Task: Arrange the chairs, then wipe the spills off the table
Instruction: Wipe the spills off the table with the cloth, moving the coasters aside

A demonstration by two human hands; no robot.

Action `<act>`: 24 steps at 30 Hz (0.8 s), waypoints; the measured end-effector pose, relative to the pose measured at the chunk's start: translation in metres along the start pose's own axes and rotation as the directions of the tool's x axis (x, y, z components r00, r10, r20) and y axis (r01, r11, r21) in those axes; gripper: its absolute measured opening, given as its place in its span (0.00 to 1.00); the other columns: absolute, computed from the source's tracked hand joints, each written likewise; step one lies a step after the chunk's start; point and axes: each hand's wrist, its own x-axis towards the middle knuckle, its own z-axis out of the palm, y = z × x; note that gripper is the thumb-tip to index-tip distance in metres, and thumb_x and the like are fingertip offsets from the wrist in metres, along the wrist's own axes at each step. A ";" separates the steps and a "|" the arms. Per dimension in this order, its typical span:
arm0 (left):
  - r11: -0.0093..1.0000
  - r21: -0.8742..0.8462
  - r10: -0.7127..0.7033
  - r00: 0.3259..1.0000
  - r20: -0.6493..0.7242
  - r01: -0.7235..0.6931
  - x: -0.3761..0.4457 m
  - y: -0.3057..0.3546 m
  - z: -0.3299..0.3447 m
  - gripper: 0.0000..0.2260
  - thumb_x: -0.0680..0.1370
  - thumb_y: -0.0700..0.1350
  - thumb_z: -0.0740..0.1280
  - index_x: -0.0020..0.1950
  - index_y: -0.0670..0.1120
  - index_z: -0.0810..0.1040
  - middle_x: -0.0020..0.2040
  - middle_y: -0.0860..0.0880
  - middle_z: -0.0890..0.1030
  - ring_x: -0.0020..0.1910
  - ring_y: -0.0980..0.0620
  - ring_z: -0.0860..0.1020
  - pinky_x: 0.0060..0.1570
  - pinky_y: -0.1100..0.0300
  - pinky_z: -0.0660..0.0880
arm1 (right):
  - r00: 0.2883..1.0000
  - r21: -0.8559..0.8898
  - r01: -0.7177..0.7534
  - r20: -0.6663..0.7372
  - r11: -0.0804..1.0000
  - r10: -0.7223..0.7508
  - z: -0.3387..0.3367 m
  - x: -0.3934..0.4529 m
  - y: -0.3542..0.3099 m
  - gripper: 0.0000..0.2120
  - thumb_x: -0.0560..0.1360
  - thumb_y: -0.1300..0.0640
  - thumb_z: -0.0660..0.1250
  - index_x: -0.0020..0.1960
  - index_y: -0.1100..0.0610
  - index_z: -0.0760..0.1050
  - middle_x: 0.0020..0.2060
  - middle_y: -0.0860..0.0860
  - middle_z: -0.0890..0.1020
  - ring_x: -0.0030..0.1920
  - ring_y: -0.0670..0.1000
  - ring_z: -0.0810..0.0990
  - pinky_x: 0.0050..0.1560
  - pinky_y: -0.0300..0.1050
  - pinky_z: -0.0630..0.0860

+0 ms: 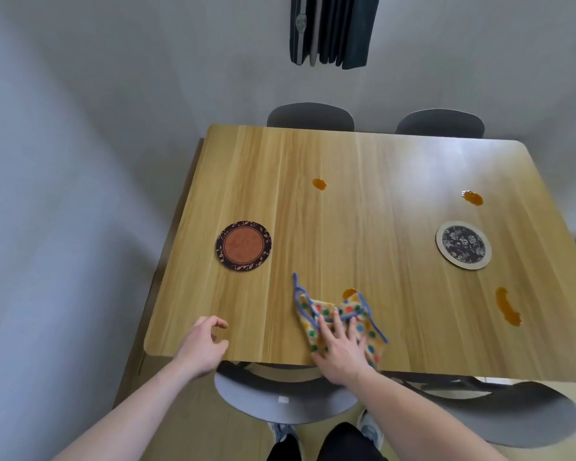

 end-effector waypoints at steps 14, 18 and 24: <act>0.996 0.077 0.038 0.999 0.039 -0.041 0.014 0.042 0.023 0.12 0.78 0.44 0.69 0.60 0.54 0.75 0.62 0.55 0.71 0.54 0.56 0.76 0.42 0.63 0.76 | 1.000 0.004 -0.005 -0.004 1.000 0.005 0.003 -0.012 0.067 0.43 0.79 0.34 0.57 0.80 0.38 0.29 0.79 0.47 0.28 0.79 0.63 0.29 0.78 0.69 0.40; 0.993 0.107 0.038 0.997 0.070 -0.046 0.019 0.070 0.044 0.13 0.78 0.43 0.69 0.61 0.52 0.76 0.61 0.53 0.71 0.51 0.57 0.76 0.44 0.62 0.75 | 0.995 0.072 -0.094 -0.012 0.993 0.095 -0.009 -0.022 0.134 0.44 0.78 0.34 0.57 0.79 0.37 0.28 0.80 0.47 0.29 0.80 0.63 0.30 0.79 0.69 0.42; 0.983 0.165 0.061 0.990 0.129 -0.082 0.032 0.130 0.087 0.13 0.77 0.45 0.70 0.61 0.54 0.76 0.62 0.53 0.71 0.52 0.56 0.76 0.53 0.55 0.78 | 0.974 0.171 -0.226 0.021 0.959 0.226 -0.029 -0.037 0.223 0.43 0.79 0.34 0.58 0.79 0.35 0.28 0.79 0.47 0.28 0.80 0.62 0.31 0.79 0.67 0.42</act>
